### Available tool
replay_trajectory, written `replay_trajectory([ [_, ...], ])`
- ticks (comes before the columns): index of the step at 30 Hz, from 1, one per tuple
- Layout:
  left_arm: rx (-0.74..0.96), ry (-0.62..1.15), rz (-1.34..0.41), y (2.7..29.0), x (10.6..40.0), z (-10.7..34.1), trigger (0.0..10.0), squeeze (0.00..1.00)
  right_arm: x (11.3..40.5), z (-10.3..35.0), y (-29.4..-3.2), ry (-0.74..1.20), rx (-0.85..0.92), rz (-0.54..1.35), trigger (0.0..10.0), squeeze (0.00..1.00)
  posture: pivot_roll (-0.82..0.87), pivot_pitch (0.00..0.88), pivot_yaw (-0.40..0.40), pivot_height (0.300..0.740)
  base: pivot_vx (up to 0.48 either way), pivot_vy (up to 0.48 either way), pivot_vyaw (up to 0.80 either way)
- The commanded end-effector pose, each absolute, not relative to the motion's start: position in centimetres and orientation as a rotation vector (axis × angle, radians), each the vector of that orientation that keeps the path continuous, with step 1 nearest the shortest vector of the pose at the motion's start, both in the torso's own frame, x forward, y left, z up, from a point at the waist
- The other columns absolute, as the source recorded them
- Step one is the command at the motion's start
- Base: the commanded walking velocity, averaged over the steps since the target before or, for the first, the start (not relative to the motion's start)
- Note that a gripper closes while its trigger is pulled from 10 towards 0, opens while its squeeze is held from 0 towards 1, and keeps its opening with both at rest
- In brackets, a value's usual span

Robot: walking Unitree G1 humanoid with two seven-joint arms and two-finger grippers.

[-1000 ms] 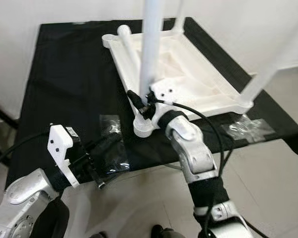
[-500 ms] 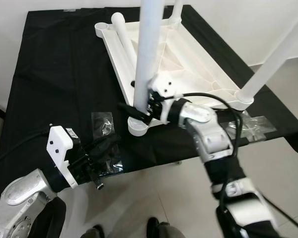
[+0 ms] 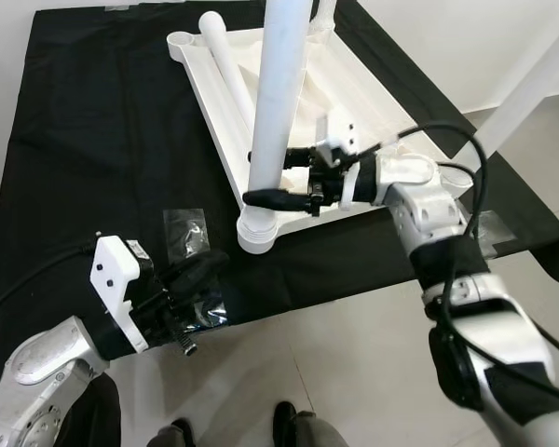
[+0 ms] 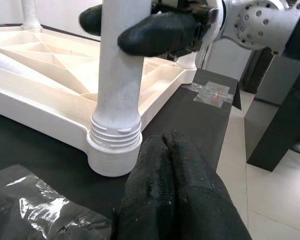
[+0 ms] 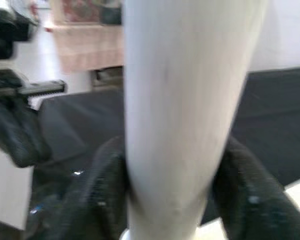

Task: Building children table

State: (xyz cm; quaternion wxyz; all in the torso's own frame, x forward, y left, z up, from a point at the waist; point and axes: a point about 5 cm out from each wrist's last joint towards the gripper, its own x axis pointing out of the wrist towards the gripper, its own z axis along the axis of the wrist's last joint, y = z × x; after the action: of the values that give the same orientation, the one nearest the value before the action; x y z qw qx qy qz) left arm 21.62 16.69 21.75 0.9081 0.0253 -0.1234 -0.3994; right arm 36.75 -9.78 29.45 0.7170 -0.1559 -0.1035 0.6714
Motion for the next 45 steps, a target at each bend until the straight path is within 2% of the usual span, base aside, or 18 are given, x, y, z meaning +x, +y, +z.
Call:
replay_trajectory([
  [1, 0.061, -0.251, -0.836, 16.6, 21.2, 21.6, 10.0, 0.00, 36.6, 29.3, -10.1, -0.236, -0.348, 1.518, 0.0, 0.00, 0.10, 0.284, -0.125, 0.740, 0.000, 0.000, 0.00],
  [12, 0.054, -0.246, -0.837, 16.6, 21.2, 21.4, 10.0, 0.00, 37.0, 27.9, -11.0, -0.261, -0.323, 1.390, 0.0, 0.00, 0.08, 0.281, -0.123, 0.740, 0.000, 0.000, 0.00],
  [15, 0.052, -0.245, -0.840, 16.5, 21.2, 21.4, 10.0, 0.00, 37.1, 26.8, -11.3, -0.252, -0.264, 1.228, 0.0, 0.00, 0.07, 0.285, -0.131, 0.740, 0.000, 0.000, 0.00],
  [16, 0.051, -0.244, -0.841, 16.5, 21.1, 21.4, 10.0, 0.00, 37.1, 25.9, -10.9, -0.241, -0.226, 1.097, 0.0, 0.00, 0.07, 0.286, -0.135, 0.740, 0.000, 0.000, 0.00],
  [17, 0.052, -0.240, -0.842, 16.6, 21.1, 21.3, 10.0, 0.00, 36.9, 24.6, -9.9, -0.243, -0.213, 0.857, 0.0, 0.00, 0.06, 0.287, -0.139, 0.740, 0.000, 0.000, 0.00],
  [18, 0.052, -0.240, -0.842, 16.6, 21.1, 21.3, 10.0, 0.00, 36.9, 24.6, -9.9, -0.243, -0.213, 0.857, 0.0, 0.00, 0.06, 0.287, -0.139, 0.740, 0.000, 0.000, 0.00],
  [19, 0.054, -0.238, -0.843, 16.7, 21.0, 21.3, 10.0, 0.00, 35.9, 22.9, -8.9, -0.198, -0.192, 0.631, 0.0, 0.00, 0.06, 0.292, -0.137, 0.740, 0.000, 0.000, 0.00],
  [20, 0.054, -0.238, -0.842, 16.7, 21.0, 21.4, 10.0, 0.00, 34.4, 21.4, -7.8, -0.158, -0.137, 0.555, 0.0, 0.00, 0.06, 0.299, -0.134, 0.740, 0.000, 0.000, 0.00],
  [24, 0.062, -0.230, -0.842, 16.9, 21.1, 21.3, 10.0, 0.00, 32.3, 19.8, -5.8, -0.103, -0.063, 0.531, 0.0, 0.00, 0.05, 0.296, -0.123, 0.740, 0.000, 0.000, 0.00],
  [25, 0.061, -0.230, -0.846, 16.9, 21.3, 21.2, 10.0, 0.00, 32.4, 20.1, -5.0, -0.120, -0.067, 0.570, 0.0, 0.00, 0.05, 0.287, -0.123, 0.740, 0.000, 0.000, 0.00],
  [30, 0.057, -0.238, -0.851, 16.7, 21.4, 21.3, 10.0, 0.00, 33.5, 20.7, -5.2, -0.129, -0.103, 0.582, 0.0, 0.00, 0.05, 0.284, -0.125, 0.740, 0.000, 0.000, 0.00],
  [31, 0.056, -0.240, -0.852, 16.6, 21.4, 21.4, 10.0, 0.00, 33.7, 20.9, -5.5, -0.128, -0.113, 0.561, 3.0, 0.00, 0.05, 0.283, -0.125, 0.740, 0.000, 0.000, 0.00],
  [32, 0.056, -0.239, -0.852, 16.6, 21.4, 21.3, 10.0, 0.00, 34.0, 21.4, -5.7, -0.126, -0.119, 0.536, 10.0, 0.00, 0.05, 0.281, -0.123, 0.740, 0.000, 0.000, 0.00],
  [36, 0.058, -0.238, -0.850, 16.6, 21.4, 21.3, 10.0, 0.00, 34.2, 22.4, -5.8, -0.149, -0.121, 0.558, 10.0, 0.00, 0.05, 0.279, -0.121, 0.740, 0.000, 0.000, 0.00],
  [37, 0.059, -0.240, -0.850, 16.6, 21.5, 21.3, 10.0, 0.00, 34.3, 23.0, -5.7, -0.165, -0.109, 0.589, 10.0, 1.00, 0.05, 0.279, -0.121, 0.740, 0.000, 0.000, 0.00],
  [43, 0.061, -0.245, -0.849, 16.6, 21.5, 21.4, 10.0, 0.00, 34.4, 26.2, -5.8, -0.269, -0.146, 0.856, 10.0, 1.00, 0.06, 0.273, -0.127, 0.740, 0.000, 0.000, 0.00],
  [44, 0.060, -0.245, -0.848, 16.6, 21.5, 21.4, 10.0, 0.00, 34.4, 26.6, -5.9, -0.280, -0.184, 0.947, 10.0, 0.76, 0.06, 0.272, -0.126, 0.740, 0.000, 0.000, 0.00],
  [45, 0.059, -0.244, -0.848, 16.5, 21.4, 21.3, 10.0, 0.00, 34.4, 26.8, -6.0, -0.287, -0.228, 1.014, 10.0, 0.45, 0.06, 0.271, -0.127, 0.740, 0.000, 0.000, 0.00],
])
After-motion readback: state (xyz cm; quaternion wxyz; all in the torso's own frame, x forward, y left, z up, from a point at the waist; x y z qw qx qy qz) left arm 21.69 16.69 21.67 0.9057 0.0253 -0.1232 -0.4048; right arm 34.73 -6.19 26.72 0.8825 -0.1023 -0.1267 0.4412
